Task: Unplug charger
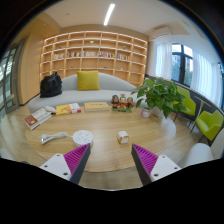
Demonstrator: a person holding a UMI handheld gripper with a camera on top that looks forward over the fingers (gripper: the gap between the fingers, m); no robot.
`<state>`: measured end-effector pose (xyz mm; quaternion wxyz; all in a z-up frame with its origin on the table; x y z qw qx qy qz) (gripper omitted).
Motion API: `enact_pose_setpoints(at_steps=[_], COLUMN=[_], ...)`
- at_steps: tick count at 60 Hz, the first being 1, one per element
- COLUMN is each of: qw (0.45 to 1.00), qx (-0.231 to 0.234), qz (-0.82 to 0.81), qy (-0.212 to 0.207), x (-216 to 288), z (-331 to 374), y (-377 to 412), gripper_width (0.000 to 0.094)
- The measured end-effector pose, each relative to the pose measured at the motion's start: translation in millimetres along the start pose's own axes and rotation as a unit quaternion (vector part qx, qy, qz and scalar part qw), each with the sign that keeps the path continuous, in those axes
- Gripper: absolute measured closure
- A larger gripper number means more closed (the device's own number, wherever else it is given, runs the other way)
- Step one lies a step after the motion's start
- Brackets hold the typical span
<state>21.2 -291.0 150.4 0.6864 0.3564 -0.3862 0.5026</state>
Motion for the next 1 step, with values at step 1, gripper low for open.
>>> enact_pose_setpoints(at_steps=[1], qw=[1.000], qx=[0.000], qz=[0.001], qy=[-0.001], x=[0.5], z=[0.6], y=[-0.1], gripper_width=[0.0082])
Point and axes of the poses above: the point between the fingertips, and its own axes, seen from behind it with the camera up: y to the left, x up, z backward, against the way the camera looks, the point moved 1 cm from there along z, backward, against the way the camera looks, and after that the axes turned 13 degrees about -z, right-handed, at the moved point
